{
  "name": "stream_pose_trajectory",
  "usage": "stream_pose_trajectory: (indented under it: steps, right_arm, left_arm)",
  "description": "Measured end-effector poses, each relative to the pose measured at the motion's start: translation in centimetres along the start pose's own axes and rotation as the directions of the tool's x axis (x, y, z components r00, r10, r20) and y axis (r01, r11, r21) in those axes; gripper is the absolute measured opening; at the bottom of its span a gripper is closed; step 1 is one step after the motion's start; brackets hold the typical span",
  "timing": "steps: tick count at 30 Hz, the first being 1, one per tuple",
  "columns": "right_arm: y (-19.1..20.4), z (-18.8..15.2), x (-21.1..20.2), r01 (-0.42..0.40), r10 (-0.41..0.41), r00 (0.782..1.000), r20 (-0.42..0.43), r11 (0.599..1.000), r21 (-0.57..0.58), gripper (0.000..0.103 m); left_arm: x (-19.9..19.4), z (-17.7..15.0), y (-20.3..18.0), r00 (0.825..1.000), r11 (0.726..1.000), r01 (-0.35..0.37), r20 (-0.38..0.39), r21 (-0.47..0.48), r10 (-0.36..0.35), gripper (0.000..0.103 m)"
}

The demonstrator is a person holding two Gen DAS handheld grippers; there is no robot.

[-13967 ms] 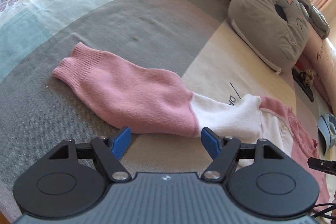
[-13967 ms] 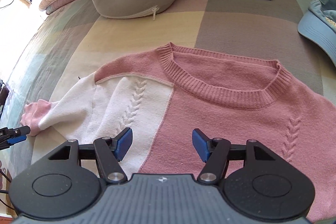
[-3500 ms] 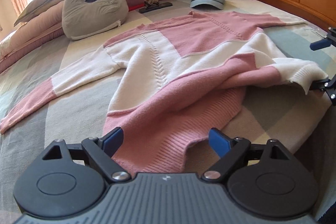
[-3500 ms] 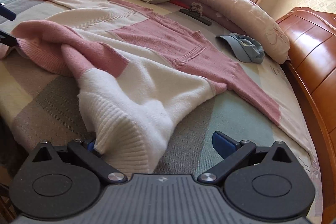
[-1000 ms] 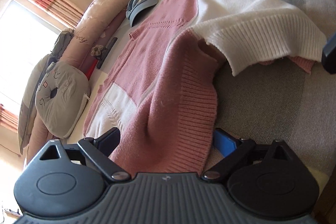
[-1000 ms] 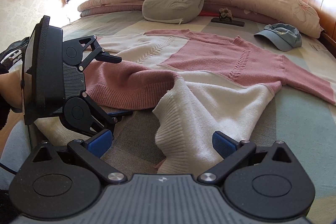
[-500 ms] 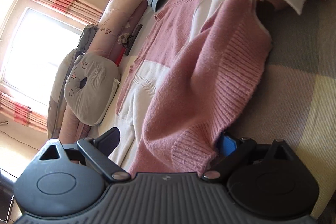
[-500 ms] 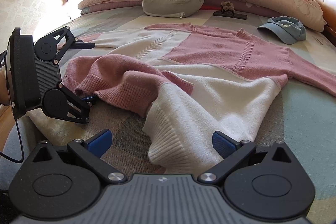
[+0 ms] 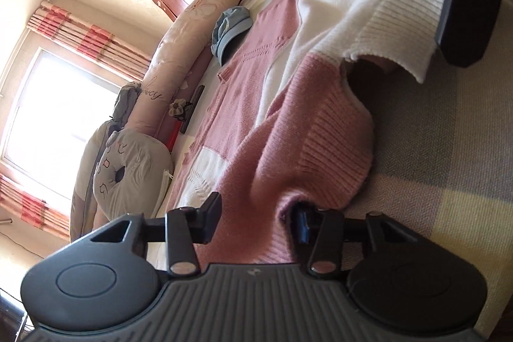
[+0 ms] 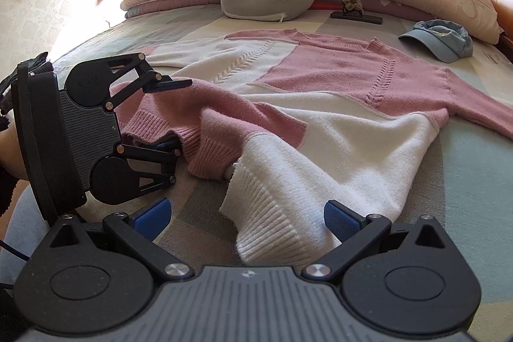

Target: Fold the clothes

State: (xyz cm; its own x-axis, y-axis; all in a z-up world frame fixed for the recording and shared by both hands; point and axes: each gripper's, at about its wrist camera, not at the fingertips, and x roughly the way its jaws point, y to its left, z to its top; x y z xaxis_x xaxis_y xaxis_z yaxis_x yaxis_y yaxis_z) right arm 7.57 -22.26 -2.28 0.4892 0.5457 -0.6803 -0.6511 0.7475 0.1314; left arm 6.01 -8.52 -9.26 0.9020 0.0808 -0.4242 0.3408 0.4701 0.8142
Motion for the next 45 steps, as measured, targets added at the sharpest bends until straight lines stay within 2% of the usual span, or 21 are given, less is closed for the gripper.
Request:
stream_pose_trajectory:
  steps: [4, 9, 12, 16, 20, 23, 29, 31, 32, 33, 34, 35, 38, 45]
  right_arm:
    - [0.2, -0.2, -0.7, 0.002, -0.002, 1.000, 0.007, 1.000, -0.011, 0.103]
    - [0.7, -0.6, -1.4, 0.010, -0.010, 1.000, 0.015, 1.000, -0.020, 0.103]
    - [1.1, -0.9, -1.7, 0.004, -0.004, 1.000, 0.021, 1.000, -0.018, 0.103]
    - [1.7, -1.3, -1.9, 0.030, -0.029, 0.999, 0.024, 0.999, -0.041, 0.103]
    - [2.3, -1.8, -2.0, 0.089, -0.086, 0.996, 0.032, 0.991, -0.104, 0.103]
    - [2.7, -1.7, -1.8, 0.121, -0.116, 0.993, 0.037, 0.981, -0.151, 0.103]
    - [3.9, -0.9, -1.1, 0.115, -0.105, 0.993, 0.053, 0.969, -0.217, 0.103]
    - [4.4, -1.0, -0.9, 0.118, -0.110, 0.993, 0.050, 0.966, -0.230, 0.103]
    - [4.5, -1.0, -0.7, 0.117, -0.109, 0.993, 0.046, 0.965, -0.234, 0.103]
    - [4.6, -1.1, -0.6, 0.116, -0.109, 0.993, 0.041, 0.965, -0.236, 0.103]
    - [4.6, -1.3, -0.6, 0.117, -0.112, 0.993, 0.037, 0.964, -0.239, 0.103]
    - [4.5, -1.4, -0.6, 0.124, -0.119, 0.992, 0.035, 0.963, -0.241, 0.103]
    - [4.3, -1.7, -0.9, 0.144, -0.139, 0.990, 0.035, 0.960, -0.241, 0.103]
    - [2.4, -2.4, -2.1, 0.151, -0.149, 0.988, 0.027, 0.974, -0.169, 0.103]
  left_arm:
    - [-1.6, -0.3, 0.5, 1.000, 0.999, 0.003, 0.026, -0.032, -0.003, 0.044]
    - [-3.5, -0.2, 2.1, 0.998, 0.995, -0.034, 0.057, -0.093, 0.040, 0.044]
    - [-3.6, -0.2, 2.9, 0.998, 0.993, -0.036, 0.044, -0.108, 0.041, 0.046]
    - [-4.0, -0.6, 2.1, 0.999, 0.996, 0.019, 0.045, -0.082, -0.015, 0.047]
    - [-5.0, -1.4, 0.8, 0.997, 0.998, 0.058, 0.056, -0.039, -0.055, 0.047]
    - [-4.5, -2.1, 0.1, 0.999, 0.999, 0.044, 0.032, 0.003, -0.044, 0.048]
    - [-2.0, -2.3, -0.3, 1.000, 0.999, 0.025, 0.001, 0.021, -0.025, 0.047]
    - [-1.3, -2.2, -0.8, 1.000, 0.999, 0.015, 0.009, 0.043, -0.015, 0.043]
    - [-1.0, -2.0, -0.9, 1.000, 0.999, 0.021, 0.014, 0.047, -0.022, 0.035]
    - [-0.9, -1.9, -0.9, 0.999, 0.999, 0.035, 0.010, 0.036, -0.036, 0.032]
    - [-0.7, -1.7, -0.9, 0.999, 0.998, 0.050, 0.007, 0.026, -0.050, 0.015]
    - [-0.5, -1.6, -0.9, 0.998, 0.998, 0.064, 0.004, 0.014, -0.064, 0.004]
    - [-1.2, -1.6, -0.7, 0.997, 0.997, 0.082, 0.011, -0.016, -0.082, 0.003]
    - [-5.6, -2.0, 2.0, 0.986, 0.982, 0.162, 0.049, -0.093, -0.158, 0.003]
